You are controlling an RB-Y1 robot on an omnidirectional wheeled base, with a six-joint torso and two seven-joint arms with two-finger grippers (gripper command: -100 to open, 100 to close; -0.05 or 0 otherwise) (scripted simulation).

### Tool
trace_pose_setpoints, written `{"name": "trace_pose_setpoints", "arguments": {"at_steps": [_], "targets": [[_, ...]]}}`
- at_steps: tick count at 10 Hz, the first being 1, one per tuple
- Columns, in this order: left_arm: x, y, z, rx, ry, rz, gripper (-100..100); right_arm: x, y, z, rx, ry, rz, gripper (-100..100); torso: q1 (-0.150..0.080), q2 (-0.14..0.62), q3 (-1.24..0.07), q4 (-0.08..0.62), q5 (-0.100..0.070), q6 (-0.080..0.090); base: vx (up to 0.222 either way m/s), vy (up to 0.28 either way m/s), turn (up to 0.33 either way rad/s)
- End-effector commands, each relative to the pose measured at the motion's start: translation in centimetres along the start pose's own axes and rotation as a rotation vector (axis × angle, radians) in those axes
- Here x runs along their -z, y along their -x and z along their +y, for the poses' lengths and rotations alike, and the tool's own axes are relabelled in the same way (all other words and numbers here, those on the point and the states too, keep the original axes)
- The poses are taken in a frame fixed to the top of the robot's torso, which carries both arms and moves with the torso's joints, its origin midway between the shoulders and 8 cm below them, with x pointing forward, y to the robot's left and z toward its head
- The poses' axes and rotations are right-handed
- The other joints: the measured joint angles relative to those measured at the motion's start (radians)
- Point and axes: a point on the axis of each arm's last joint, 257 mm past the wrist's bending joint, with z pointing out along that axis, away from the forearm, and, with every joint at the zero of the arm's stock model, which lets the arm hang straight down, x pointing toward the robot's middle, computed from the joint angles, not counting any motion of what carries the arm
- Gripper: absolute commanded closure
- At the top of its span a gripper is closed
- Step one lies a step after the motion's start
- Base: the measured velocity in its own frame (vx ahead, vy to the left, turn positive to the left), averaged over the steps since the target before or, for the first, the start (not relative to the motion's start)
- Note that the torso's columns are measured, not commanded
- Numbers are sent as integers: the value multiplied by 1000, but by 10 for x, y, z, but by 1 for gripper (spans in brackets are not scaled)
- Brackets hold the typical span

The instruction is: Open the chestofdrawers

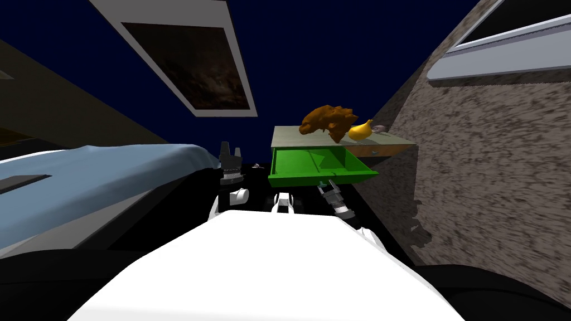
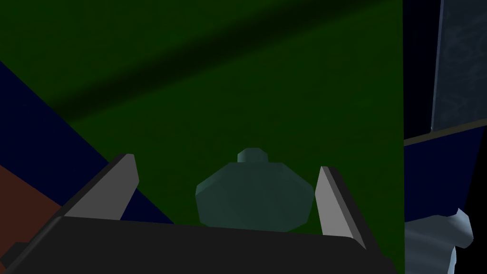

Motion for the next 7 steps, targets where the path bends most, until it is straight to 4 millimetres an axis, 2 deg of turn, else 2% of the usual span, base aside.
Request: {"name": "trace_pose_setpoints", "arguments": {"at_steps": [1,7], "targets": [[0,0,0,0,0,0,0,-6,8,-18,9,-35,-28,-100,1,0,0,0,1,0,3,-6,1],[0,0,0,0,0,0,0,-5,8,-24,8,-35,-29,-100,1,3,0,3,4,2,0,8,3]]}}
